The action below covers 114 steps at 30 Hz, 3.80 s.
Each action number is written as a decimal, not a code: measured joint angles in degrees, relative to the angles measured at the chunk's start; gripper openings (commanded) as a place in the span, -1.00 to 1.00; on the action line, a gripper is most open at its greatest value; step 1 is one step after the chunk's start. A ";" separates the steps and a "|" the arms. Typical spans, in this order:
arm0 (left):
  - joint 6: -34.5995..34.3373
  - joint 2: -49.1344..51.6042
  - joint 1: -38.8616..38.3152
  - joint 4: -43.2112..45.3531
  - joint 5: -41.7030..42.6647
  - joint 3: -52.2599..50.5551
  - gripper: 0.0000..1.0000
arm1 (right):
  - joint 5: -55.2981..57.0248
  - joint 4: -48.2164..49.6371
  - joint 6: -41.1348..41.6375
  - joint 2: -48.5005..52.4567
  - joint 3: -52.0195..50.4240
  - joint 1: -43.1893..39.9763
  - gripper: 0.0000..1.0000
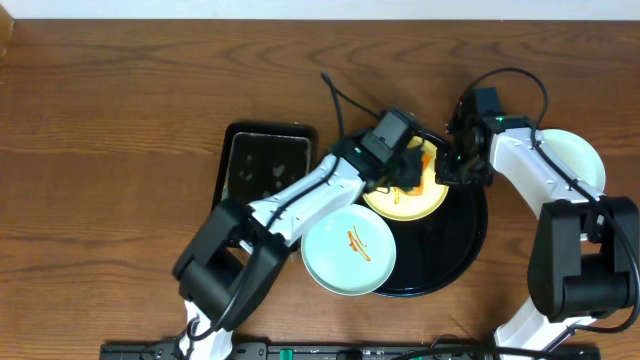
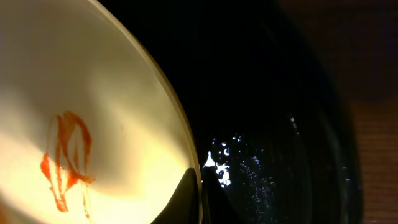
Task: Clean dirty plates on tray and stack at the side
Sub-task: 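Scrub the yellow plate with the sponge in the left gripper, then return the sponge with the left gripper to the black tray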
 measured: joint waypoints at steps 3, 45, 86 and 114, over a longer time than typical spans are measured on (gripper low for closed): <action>-0.55 1.49 -1.33 1.79 0.15 0.00 -0.71 | -0.15 0.02 0.22 0.20 -0.72 0.00 -0.98; 6.88 -2.69 3.74 -9.07 -9.29 0.63 -0.82 | -0.59 -0.22 0.74 0.24 -1.33 0.02 -0.97; 16.13 5.77 6.32 -9.70 -11.89 0.57 -0.82 | -0.59 -0.42 0.76 0.24 -1.33 0.02 -0.97; 16.65 -9.75 22.32 -33.38 -19.41 0.48 -0.75 | -0.79 -0.44 0.74 0.24 -1.33 0.02 -0.95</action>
